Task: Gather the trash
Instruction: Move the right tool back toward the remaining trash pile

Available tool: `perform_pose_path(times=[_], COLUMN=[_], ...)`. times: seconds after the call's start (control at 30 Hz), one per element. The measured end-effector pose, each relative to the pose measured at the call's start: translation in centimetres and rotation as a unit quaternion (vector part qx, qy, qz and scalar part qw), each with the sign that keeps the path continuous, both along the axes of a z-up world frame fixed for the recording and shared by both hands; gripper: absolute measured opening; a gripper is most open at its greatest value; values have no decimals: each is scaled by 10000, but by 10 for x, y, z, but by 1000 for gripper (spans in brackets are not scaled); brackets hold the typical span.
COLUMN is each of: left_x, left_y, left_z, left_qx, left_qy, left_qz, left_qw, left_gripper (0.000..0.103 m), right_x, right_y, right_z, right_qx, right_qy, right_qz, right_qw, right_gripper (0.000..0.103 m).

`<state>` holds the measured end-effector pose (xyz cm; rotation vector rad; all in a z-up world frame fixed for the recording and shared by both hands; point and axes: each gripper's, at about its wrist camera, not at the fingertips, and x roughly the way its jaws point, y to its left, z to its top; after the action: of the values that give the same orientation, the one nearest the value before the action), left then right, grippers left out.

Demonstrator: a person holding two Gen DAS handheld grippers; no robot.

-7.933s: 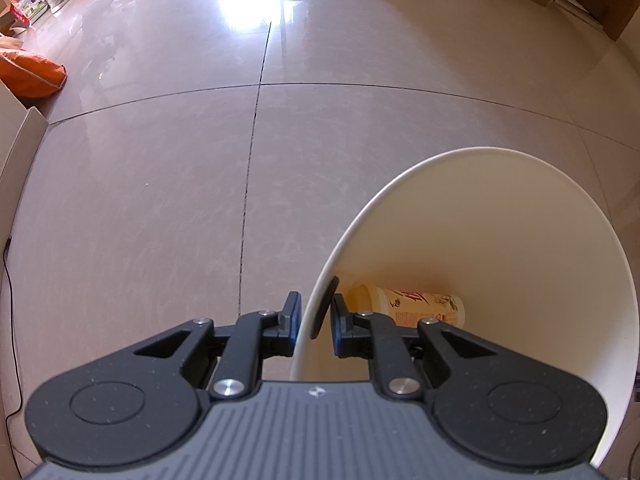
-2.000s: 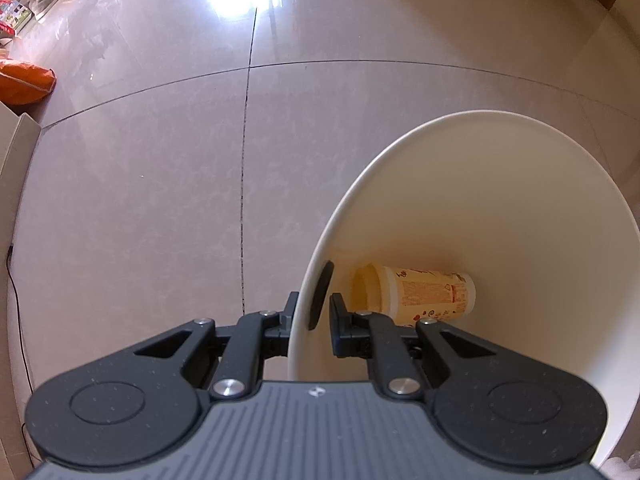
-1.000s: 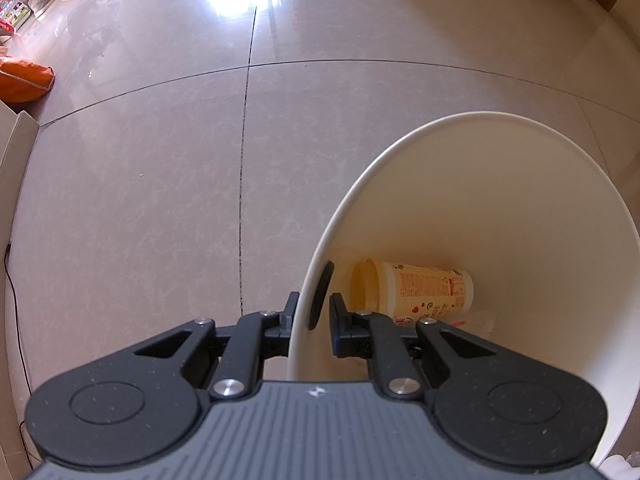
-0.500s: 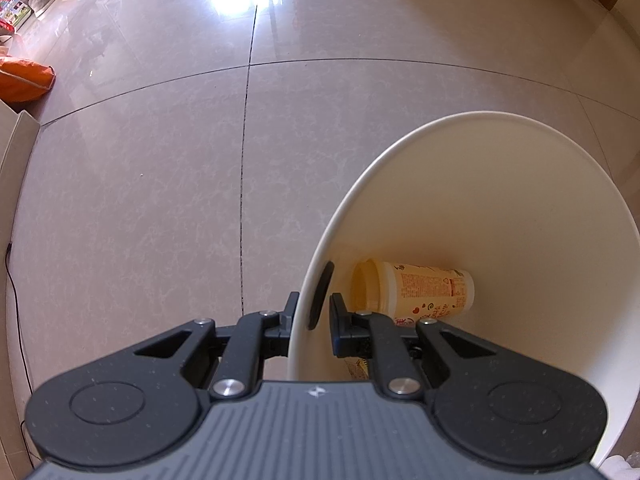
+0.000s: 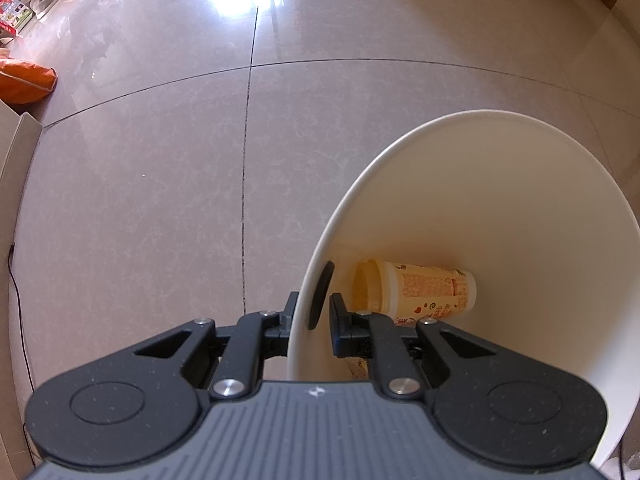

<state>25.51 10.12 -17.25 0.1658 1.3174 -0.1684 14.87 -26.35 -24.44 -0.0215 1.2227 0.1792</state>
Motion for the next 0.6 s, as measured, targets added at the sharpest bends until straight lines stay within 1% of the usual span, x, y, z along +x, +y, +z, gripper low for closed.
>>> perform_pose_path(times=[0.1, 0.27, 0.43, 0.53, 0.6], left_x=[1, 0, 1, 3, 3], left_y=[-1, -2, -2, -2, -2], left_z=[0, 1, 2, 2, 2], left_qx=[31, 35, 42, 49, 71], left_qy=[5, 13, 33, 56, 66], left_qz=[-24, -46, -59, -69, -96], left_qw=[10000, 10000, 10000, 9999, 9999], left_gripper=[12, 12, 12, 12, 12], right_x=[-8, -7, -1, 2, 5], right_y=[6, 20, 29, 35, 37], right_z=[-28, -63, -86, -96, -103], right_qx=[-127, -249, -350, -603, -775], right_qy=[76, 339, 526, 493, 468], right_qz=[222, 541, 601, 693, 737], right_qw=[9996, 9977, 9962, 9945, 9932], right_gripper=[89, 89, 89, 92, 92])
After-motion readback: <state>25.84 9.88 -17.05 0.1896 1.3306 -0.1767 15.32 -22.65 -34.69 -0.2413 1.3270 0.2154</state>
